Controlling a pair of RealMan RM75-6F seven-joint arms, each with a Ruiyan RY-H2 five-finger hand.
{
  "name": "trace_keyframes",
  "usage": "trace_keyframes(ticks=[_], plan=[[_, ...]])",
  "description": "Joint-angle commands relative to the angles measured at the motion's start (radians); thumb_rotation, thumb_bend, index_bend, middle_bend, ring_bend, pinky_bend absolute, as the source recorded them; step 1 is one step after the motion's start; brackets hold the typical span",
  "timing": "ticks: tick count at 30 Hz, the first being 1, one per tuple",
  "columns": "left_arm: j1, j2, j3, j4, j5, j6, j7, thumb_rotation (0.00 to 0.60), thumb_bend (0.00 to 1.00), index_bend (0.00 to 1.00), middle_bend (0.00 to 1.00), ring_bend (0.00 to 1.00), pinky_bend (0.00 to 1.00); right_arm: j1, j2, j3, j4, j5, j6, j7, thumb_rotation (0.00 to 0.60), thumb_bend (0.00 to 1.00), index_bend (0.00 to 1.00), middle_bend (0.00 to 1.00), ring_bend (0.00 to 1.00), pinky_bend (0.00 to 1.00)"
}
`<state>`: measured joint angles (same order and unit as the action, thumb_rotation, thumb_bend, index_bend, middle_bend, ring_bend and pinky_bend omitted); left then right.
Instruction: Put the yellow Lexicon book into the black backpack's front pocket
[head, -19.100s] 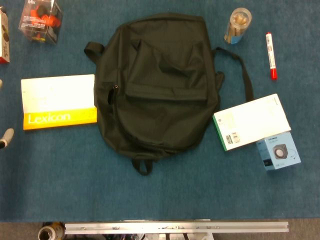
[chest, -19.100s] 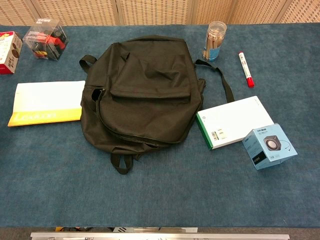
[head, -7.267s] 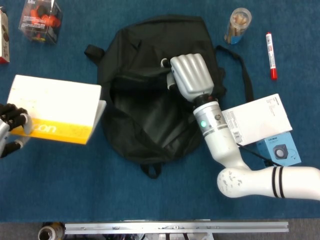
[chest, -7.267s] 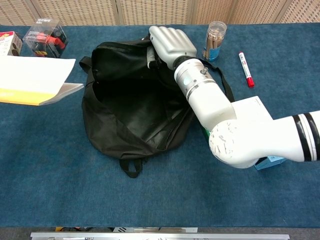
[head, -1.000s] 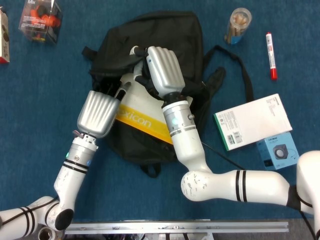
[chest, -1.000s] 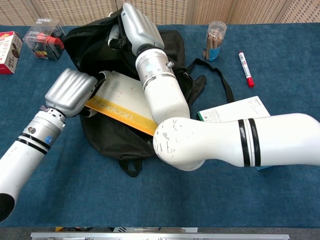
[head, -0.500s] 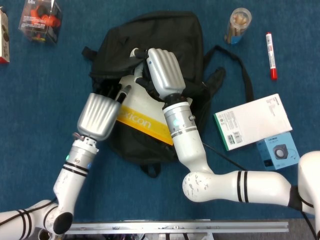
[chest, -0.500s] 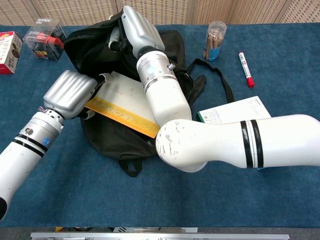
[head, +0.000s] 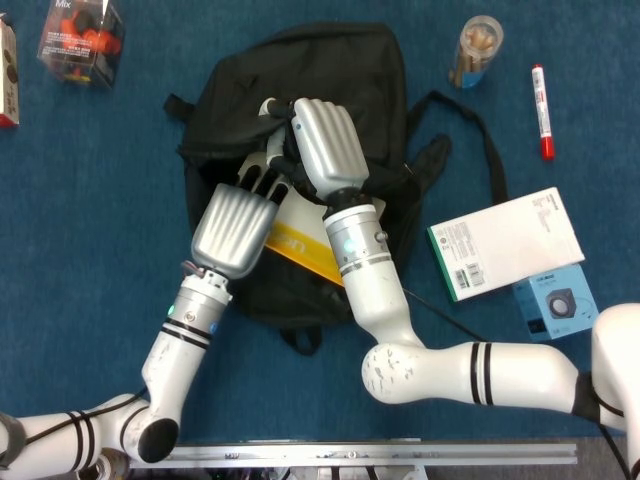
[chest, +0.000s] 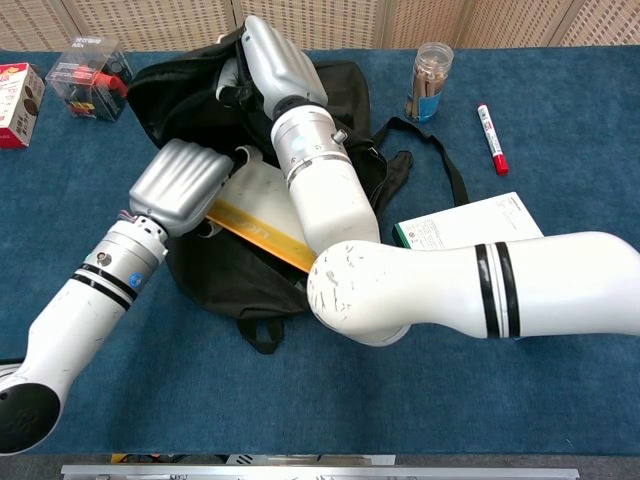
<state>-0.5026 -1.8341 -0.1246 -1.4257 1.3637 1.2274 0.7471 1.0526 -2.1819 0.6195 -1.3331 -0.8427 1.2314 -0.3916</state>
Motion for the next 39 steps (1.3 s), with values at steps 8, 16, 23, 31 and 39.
trace_keyframes(ticks=[8, 16, 23, 31, 39], plan=[[-0.017, 0.014, 0.013, -0.002, 0.030, -0.003, -0.033, 0.600, 0.14, 0.21, 0.30, 0.29, 0.48, -0.003, 0.007, 0.005, 0.002, 0.002, -0.002, -0.003, 0.600, 0.92, 0.73, 0.55, 0.52, 0.66], [0.021, 0.120, 0.051, -0.074, 0.020, 0.020, 0.004, 0.600, 0.14, 0.22, 0.29, 0.29, 0.43, -0.019, 0.026, -0.006, -0.013, 0.005, -0.010, 0.001, 0.600, 0.92, 0.73, 0.55, 0.52, 0.66], [0.041, 0.167, 0.079, -0.119, 0.034, 0.038, 0.020, 0.600, 0.14, 0.23, 0.29, 0.29, 0.42, -0.031, 0.037, -0.017, -0.015, 0.007, -0.017, 0.007, 0.600, 0.92, 0.73, 0.55, 0.52, 0.66], [0.030, 0.153, 0.066, -0.101, 0.030, 0.025, 0.007, 0.600, 0.14, 0.23, 0.29, 0.29, 0.42, -0.034, 0.037, -0.020, -0.016, 0.008, -0.019, 0.013, 0.600, 0.92, 0.73, 0.55, 0.52, 0.66], [0.025, 0.135, 0.061, -0.077, 0.018, 0.015, 0.006, 0.600, 0.14, 0.23, 0.28, 0.29, 0.42, -0.034, 0.035, -0.021, -0.013, 0.009, -0.018, 0.013, 0.600, 0.92, 0.73, 0.55, 0.52, 0.66]])
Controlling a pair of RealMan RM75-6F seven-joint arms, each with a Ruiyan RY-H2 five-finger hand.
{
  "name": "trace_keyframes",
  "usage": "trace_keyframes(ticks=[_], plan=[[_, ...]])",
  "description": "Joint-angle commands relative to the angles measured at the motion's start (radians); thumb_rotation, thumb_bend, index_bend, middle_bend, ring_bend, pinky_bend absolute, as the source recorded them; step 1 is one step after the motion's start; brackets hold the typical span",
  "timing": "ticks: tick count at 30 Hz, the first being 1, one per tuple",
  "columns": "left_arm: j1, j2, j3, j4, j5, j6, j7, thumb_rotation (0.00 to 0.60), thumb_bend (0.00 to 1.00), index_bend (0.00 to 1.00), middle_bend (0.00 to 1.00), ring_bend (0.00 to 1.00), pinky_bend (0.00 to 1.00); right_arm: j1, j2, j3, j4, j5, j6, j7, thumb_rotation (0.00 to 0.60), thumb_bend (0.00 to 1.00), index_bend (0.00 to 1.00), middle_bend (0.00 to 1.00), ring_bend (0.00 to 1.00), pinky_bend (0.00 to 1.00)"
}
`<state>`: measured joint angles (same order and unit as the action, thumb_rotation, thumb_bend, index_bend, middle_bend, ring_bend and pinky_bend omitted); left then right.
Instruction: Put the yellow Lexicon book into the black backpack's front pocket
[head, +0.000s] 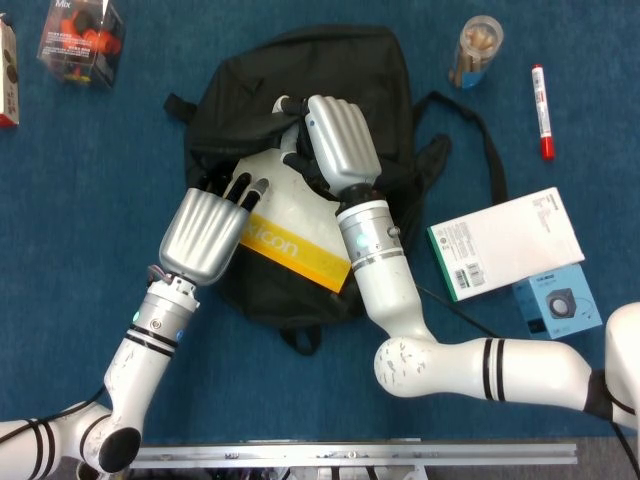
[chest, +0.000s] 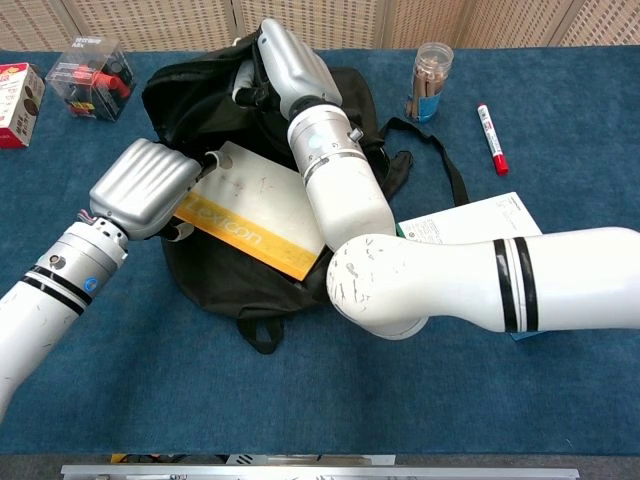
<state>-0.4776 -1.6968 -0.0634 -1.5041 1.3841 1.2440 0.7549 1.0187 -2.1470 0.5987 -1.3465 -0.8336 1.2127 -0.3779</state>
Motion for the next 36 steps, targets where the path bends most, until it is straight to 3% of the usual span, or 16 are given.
trace_keyframes(ticks=[1, 29, 36], plan=[[-0.001, -0.005, 0.000, 0.005, -0.004, -0.003, -0.002, 0.600, 0.14, 0.23, 0.28, 0.29, 0.42, 0.000, 0.000, -0.001, 0.001, -0.001, 0.001, -0.001, 0.600, 0.92, 0.73, 0.55, 0.52, 0.66], [-0.045, -0.092, -0.036, 0.051, -0.036, -0.039, -0.004, 0.600, 0.14, 0.23, 0.28, 0.29, 0.42, -0.002, -0.006, 0.002, -0.011, 0.000, 0.008, 0.001, 0.600, 0.92, 0.73, 0.55, 0.52, 0.66], [-0.033, -0.097, -0.024, 0.076, -0.025, -0.014, -0.022, 0.600, 0.14, 0.23, 0.28, 0.29, 0.42, -0.005, -0.001, -0.002, -0.014, -0.002, 0.006, -0.004, 0.600, 0.92, 0.73, 0.55, 0.52, 0.66]])
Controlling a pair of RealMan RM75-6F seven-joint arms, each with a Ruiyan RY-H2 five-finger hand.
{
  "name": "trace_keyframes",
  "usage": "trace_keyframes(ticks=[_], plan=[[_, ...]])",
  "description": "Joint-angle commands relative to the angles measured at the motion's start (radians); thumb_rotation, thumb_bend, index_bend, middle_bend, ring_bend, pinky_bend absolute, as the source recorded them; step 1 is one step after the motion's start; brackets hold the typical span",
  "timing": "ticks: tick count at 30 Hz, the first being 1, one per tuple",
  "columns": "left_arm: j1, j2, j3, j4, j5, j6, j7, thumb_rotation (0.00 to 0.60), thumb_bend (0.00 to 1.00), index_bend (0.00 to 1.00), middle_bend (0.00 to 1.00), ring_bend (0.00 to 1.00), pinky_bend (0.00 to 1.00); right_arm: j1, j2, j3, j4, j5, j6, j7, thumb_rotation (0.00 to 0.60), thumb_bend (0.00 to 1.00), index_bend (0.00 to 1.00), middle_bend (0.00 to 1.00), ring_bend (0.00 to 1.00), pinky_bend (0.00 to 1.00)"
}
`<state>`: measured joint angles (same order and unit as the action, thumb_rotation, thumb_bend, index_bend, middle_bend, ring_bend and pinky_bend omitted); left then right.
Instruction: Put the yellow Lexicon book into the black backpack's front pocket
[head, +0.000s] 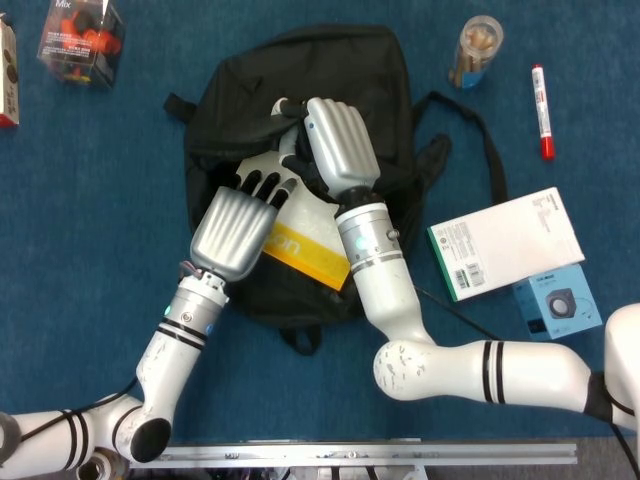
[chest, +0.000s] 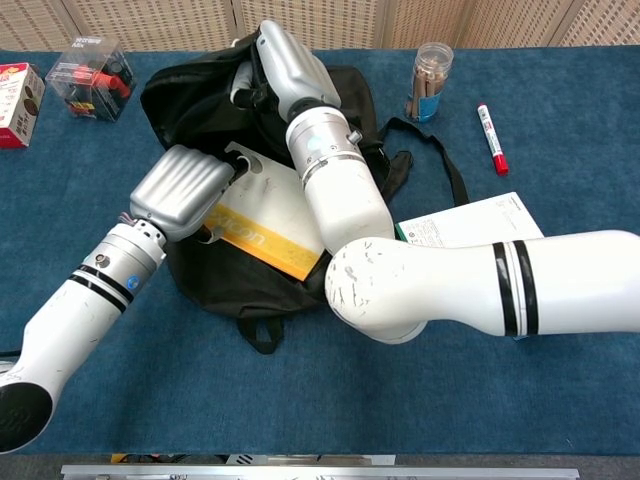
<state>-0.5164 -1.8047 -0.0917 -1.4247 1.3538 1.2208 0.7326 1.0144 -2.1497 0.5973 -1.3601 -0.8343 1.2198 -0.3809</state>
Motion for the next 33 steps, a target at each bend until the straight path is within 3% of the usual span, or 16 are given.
trace_keyframes(ticks=[1, 11, 19, 22, 25, 30, 33], plan=[[0.009, 0.023, 0.005, -0.011, 0.007, 0.015, 0.000, 0.600, 0.14, 0.23, 0.28, 0.29, 0.42, -0.002, 0.004, -0.002, -0.002, -0.002, -0.001, -0.002, 0.600, 0.92, 0.73, 0.55, 0.52, 0.66], [0.071, 0.198, 0.051, -0.162, 0.048, 0.084, -0.027, 0.600, 0.14, 0.23, 0.28, 0.29, 0.42, -0.021, 0.031, -0.017, -0.021, -0.009, -0.015, 0.007, 0.600, 0.92, 0.73, 0.55, 0.51, 0.66], [0.118, 0.284, 0.090, -0.202, 0.089, 0.128, -0.079, 0.600, 0.14, 0.23, 0.28, 0.29, 0.42, -0.050, 0.086, -0.052, -0.089, 0.009, -0.065, 0.003, 0.600, 0.91, 0.72, 0.53, 0.48, 0.65], [0.133, 0.309, 0.092, -0.209, 0.092, 0.142, -0.106, 0.600, 0.14, 0.23, 0.28, 0.29, 0.42, -0.064, 0.128, -0.082, -0.131, 0.022, -0.102, -0.014, 0.600, 0.88, 0.66, 0.49, 0.44, 0.64], [0.149, 0.340, 0.087, -0.219, 0.089, 0.156, -0.138, 0.600, 0.14, 0.23, 0.28, 0.29, 0.42, -0.077, 0.186, -0.124, -0.174, 0.032, -0.146, -0.040, 0.600, 0.76, 0.56, 0.44, 0.38, 0.57], [0.176, 0.383, 0.086, -0.224, 0.092, 0.182, -0.185, 0.600, 0.14, 0.23, 0.28, 0.29, 0.42, -0.082, 0.262, -0.162, -0.230, 0.076, -0.198, -0.083, 0.600, 0.38, 0.30, 0.31, 0.26, 0.41], [0.187, 0.404, 0.078, -0.221, 0.087, 0.190, -0.212, 0.600, 0.14, 0.22, 0.28, 0.28, 0.42, -0.076, 0.300, -0.181, -0.264, 0.113, -0.232, -0.101, 0.600, 0.23, 0.21, 0.25, 0.19, 0.36]])
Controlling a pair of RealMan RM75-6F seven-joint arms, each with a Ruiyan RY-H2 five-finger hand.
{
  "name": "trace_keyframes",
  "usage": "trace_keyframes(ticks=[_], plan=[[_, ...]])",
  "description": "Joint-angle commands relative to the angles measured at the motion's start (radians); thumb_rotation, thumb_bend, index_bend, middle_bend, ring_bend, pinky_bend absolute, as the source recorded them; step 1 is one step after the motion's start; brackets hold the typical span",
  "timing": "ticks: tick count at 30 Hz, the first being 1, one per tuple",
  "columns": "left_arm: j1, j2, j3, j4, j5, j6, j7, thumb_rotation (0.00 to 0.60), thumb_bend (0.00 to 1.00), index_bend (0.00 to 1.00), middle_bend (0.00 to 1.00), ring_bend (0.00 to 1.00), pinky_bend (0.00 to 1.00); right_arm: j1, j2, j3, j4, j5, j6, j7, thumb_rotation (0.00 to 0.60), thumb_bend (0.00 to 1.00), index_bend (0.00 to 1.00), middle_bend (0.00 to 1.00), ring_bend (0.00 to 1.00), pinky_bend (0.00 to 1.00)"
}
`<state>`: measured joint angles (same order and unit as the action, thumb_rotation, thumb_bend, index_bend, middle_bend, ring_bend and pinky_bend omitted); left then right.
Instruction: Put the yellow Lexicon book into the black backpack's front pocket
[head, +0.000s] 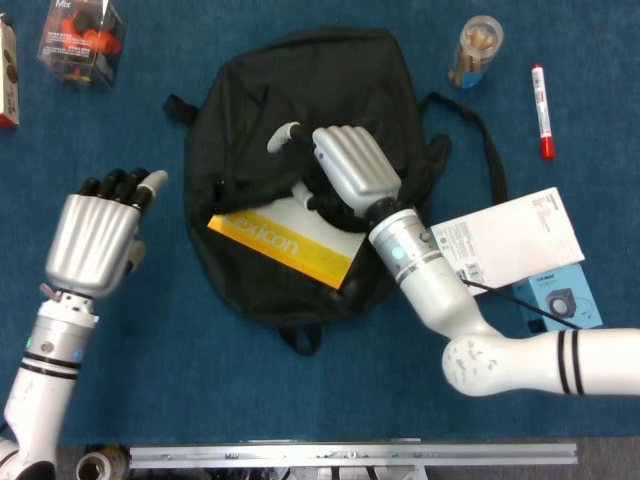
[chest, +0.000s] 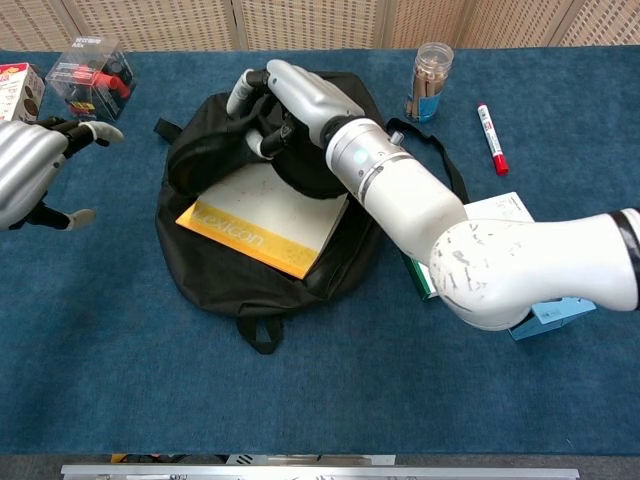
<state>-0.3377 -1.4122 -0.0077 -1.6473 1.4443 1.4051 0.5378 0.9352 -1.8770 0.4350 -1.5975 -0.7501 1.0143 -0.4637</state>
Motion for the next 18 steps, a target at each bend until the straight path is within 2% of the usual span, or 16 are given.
trace_keyframes(ticks=[1, 3, 5, 11, 15, 18], plan=[[0.010, 0.017, -0.008, 0.002, -0.007, 0.006, -0.024, 0.600, 0.14, 0.22, 0.28, 0.29, 0.42, 0.006, 0.034, -0.022, -0.035, 0.039, -0.034, -0.021, 0.600, 0.20, 0.20, 0.24, 0.18, 0.35], [0.014, 0.024, -0.015, 0.005, -0.013, 0.007, -0.034, 0.600, 0.14, 0.22, 0.28, 0.29, 0.42, 0.012, 0.040, -0.027, -0.046, 0.046, -0.039, -0.021, 0.600, 0.13, 0.18, 0.23, 0.17, 0.34], [0.019, 0.032, -0.020, 0.006, -0.020, 0.007, -0.043, 0.600, 0.14, 0.22, 0.28, 0.29, 0.42, 0.020, 0.044, -0.033, -0.057, 0.054, -0.049, -0.017, 0.600, 0.12, 0.16, 0.22, 0.17, 0.33], [0.031, 0.049, -0.029, 0.011, -0.027, 0.012, -0.059, 0.600, 0.14, 0.22, 0.28, 0.29, 0.42, 0.041, 0.079, -0.060, -0.095, 0.089, -0.084, -0.023, 0.600, 0.11, 0.12, 0.21, 0.15, 0.33], [0.038, 0.058, -0.036, 0.012, -0.025, 0.018, -0.068, 0.600, 0.14, 0.22, 0.28, 0.29, 0.42, 0.046, 0.118, -0.070, -0.127, 0.097, -0.098, -0.014, 0.600, 0.11, 0.06, 0.19, 0.12, 0.28], [0.041, 0.064, -0.042, 0.013, -0.026, 0.020, -0.076, 0.600, 0.14, 0.22, 0.28, 0.29, 0.42, 0.039, 0.152, -0.076, -0.164, 0.082, -0.094, 0.004, 0.600, 0.02, 0.02, 0.17, 0.09, 0.25]])
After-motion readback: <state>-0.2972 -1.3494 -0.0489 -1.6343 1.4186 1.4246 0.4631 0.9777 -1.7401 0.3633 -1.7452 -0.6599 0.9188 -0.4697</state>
